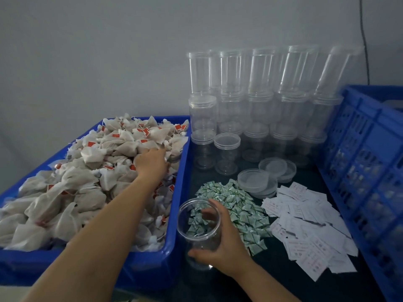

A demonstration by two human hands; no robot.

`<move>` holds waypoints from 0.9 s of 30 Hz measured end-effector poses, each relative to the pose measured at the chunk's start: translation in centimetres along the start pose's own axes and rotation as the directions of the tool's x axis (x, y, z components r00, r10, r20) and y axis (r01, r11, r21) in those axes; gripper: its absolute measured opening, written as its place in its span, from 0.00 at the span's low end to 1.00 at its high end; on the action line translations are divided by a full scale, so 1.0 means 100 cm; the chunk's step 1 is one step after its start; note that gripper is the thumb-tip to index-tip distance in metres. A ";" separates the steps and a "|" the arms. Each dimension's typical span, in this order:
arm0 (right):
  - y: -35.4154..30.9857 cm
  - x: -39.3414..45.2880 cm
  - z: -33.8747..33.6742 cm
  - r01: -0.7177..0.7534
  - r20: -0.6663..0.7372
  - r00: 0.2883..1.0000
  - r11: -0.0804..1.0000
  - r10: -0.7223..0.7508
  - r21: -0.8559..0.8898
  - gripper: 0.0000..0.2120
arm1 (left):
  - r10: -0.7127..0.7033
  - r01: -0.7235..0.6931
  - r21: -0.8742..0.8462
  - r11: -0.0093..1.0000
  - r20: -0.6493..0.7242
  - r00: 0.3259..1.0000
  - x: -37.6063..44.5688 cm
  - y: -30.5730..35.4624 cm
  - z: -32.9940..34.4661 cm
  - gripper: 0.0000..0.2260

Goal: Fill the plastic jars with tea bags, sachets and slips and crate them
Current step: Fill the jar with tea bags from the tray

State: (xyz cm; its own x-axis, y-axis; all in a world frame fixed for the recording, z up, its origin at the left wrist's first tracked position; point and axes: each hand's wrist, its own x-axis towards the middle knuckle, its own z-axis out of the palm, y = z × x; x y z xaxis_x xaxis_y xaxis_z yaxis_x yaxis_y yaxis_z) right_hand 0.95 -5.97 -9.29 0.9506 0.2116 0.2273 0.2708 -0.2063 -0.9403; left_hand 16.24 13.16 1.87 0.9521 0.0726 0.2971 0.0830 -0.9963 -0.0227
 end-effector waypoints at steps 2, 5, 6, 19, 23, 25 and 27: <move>0.001 0.000 0.001 -0.003 -0.007 1.000 1.000 0.003 0.008 0.51 | -0.019 0.019 -0.028 0.999 -0.009 1.000 0.001 0.000 0.001 0.14; 0.003 0.000 0.003 0.012 -0.023 1.000 1.000 -0.012 0.008 0.50 | -0.018 0.013 -0.067 0.998 -0.066 0.998 0.003 -0.005 0.002 0.13; 0.003 -0.001 0.004 0.020 -0.028 0.999 1.000 -0.020 0.004 0.50 | -0.015 0.007 -0.080 0.997 -0.091 0.996 0.004 -0.008 0.001 0.12; -0.003 -0.005 0.005 0.059 -0.048 0.997 0.998 -0.059 0.009 0.48 | 0.214 -0.200 -0.625 0.755 -0.053 0.975 -0.028 -0.017 -0.082 0.07; -0.005 -0.005 0.005 0.059 -0.050 0.997 0.998 -0.058 0.018 0.47 | 0.288 -0.202 -0.712 0.673 0.000 0.958 -0.054 -0.013 -0.106 0.05; -0.004 -0.006 0.005 0.056 -0.049 0.997 0.998 -0.055 0.027 0.47 | 0.326 -0.202 -0.741 0.640 0.025 0.945 -0.067 -0.009 -0.115 0.04; -0.004 -0.006 0.006 0.063 -0.052 0.997 0.998 -0.061 0.027 0.47 | 0.374 -0.208 -0.760 0.616 0.050 0.926 -0.078 -0.005 -0.121 0.04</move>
State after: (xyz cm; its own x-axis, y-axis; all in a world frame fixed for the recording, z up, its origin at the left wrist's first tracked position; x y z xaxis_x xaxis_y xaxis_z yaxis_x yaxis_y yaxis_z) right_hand 0.17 -5.46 -9.22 0.9388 0.1741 0.2973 0.3257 -0.1667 -0.9307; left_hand 5.20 12.48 11.14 0.9273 -0.3034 0.2192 -0.3707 -0.6637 0.6496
